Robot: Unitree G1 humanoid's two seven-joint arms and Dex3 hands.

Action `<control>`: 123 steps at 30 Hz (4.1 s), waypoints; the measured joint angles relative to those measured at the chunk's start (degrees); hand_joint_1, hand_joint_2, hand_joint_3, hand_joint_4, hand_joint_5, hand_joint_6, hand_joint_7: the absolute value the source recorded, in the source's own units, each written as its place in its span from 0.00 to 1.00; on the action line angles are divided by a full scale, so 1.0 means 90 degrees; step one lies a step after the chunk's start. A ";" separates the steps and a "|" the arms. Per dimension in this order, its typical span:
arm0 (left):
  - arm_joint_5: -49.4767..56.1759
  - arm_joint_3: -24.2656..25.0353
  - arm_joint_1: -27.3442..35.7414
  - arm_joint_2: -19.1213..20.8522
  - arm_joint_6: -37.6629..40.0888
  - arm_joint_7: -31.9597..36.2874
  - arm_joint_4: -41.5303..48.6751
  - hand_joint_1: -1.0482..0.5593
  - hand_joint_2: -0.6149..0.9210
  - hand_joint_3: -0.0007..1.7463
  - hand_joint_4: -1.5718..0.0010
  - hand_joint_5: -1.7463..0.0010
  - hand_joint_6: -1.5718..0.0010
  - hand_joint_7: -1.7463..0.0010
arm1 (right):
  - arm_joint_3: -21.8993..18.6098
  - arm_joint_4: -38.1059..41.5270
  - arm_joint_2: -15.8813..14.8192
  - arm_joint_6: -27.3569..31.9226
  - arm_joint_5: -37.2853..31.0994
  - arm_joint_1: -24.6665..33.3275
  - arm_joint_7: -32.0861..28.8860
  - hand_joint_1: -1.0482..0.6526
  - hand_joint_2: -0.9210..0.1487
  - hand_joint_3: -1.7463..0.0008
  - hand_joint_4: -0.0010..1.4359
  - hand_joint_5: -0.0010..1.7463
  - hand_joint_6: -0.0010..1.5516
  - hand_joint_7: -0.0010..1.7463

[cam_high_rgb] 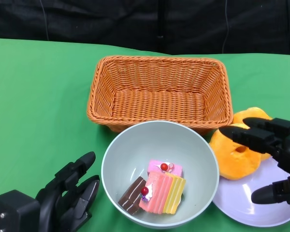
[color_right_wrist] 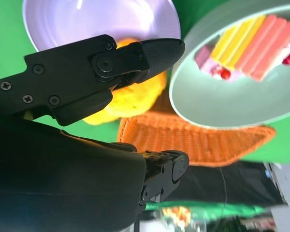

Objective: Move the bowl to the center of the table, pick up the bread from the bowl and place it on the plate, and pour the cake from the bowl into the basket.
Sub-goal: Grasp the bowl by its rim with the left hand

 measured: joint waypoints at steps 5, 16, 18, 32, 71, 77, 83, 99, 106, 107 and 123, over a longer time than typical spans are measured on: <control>0.0006 0.0001 0.0026 -0.0012 0.0000 0.0052 -0.0077 0.23 1.00 0.29 0.84 0.84 0.76 1.00 | -0.0164 0.0014 0.0098 -0.0272 0.0028 0.0084 -0.0277 0.14 0.00 0.95 0.05 0.00 0.05 0.00; 0.1265 0.0072 0.0099 0.0590 -0.0902 0.0255 -0.0583 0.25 1.00 0.25 0.81 0.81 0.74 0.99 | -0.0171 0.0553 0.0860 -0.1030 -0.0114 0.0059 -0.1327 0.30 0.00 0.89 0.18 0.07 0.17 0.04; 0.1582 0.0068 0.0133 0.0733 -0.1066 0.0289 -0.0645 0.25 1.00 0.25 0.81 0.81 0.73 0.99 | -0.0169 0.0741 0.0961 -0.1132 -0.0243 0.0019 -0.1550 0.31 0.00 0.88 0.22 0.08 0.20 0.05; 0.4365 0.0022 0.0246 0.1996 -0.2464 0.0948 -0.1378 0.34 1.00 0.13 0.81 0.77 0.71 0.98 | -0.0285 0.2265 0.1764 -0.2421 0.1178 -0.0060 -0.2375 0.44 0.00 0.91 0.65 0.27 0.55 0.12; 0.8603 -0.1043 -0.2693 0.4316 -0.5417 0.3221 0.0833 0.35 0.99 0.01 0.69 0.75 0.54 0.99 | -0.0481 0.2994 0.3294 -0.3523 0.3009 0.0569 -0.1810 0.50 0.27 0.55 0.61 0.85 0.58 0.66; 0.9185 -0.1651 -0.3251 0.4477 -0.5244 0.3632 0.1068 0.32 0.97 0.00 0.68 0.75 0.53 0.99 | -0.0488 0.3035 0.3313 -0.3536 0.3010 0.0537 -0.1800 0.50 0.28 0.53 0.62 0.85 0.59 0.65; 0.9341 -0.2038 -0.3529 0.4622 -0.5101 0.4011 0.1234 0.31 0.97 0.00 0.69 0.75 0.54 1.00 | -0.0491 0.3035 0.3335 -0.3534 0.3011 0.0534 -0.1787 0.51 0.30 0.50 0.63 0.85 0.60 0.64; 1.0782 -0.4105 -0.4894 0.4606 -0.4420 0.6733 0.3029 0.33 0.94 0.00 0.85 0.48 0.61 1.00 | -0.0491 0.2937 0.3397 -0.3422 0.2977 0.0557 -0.1774 0.50 0.37 0.43 0.62 0.85 0.60 0.65; 1.1012 -0.4866 -0.5344 0.4431 -0.4279 0.7372 0.3781 0.34 0.95 0.00 0.85 0.45 0.57 0.98 | -0.0492 0.2844 0.3415 -0.3297 0.2896 0.0604 -0.1776 0.50 0.36 0.45 0.62 0.85 0.60 0.65; 1.1017 -0.4952 -0.5400 0.4412 -0.4269 0.7437 0.3843 0.34 0.95 0.00 0.86 0.44 0.56 0.98 | -0.0493 0.2843 0.3416 -0.3287 0.2896 0.0609 -0.1775 0.50 0.36 0.45 0.62 0.85 0.60 0.64; 1.0514 -0.5596 -0.5639 0.4169 -0.4209 0.7740 0.4241 0.29 0.93 0.00 0.77 0.46 0.51 0.96 | -0.0492 0.2818 0.3425 -0.3264 0.2881 0.0621 -0.1766 0.50 0.36 0.46 0.61 0.84 0.60 0.63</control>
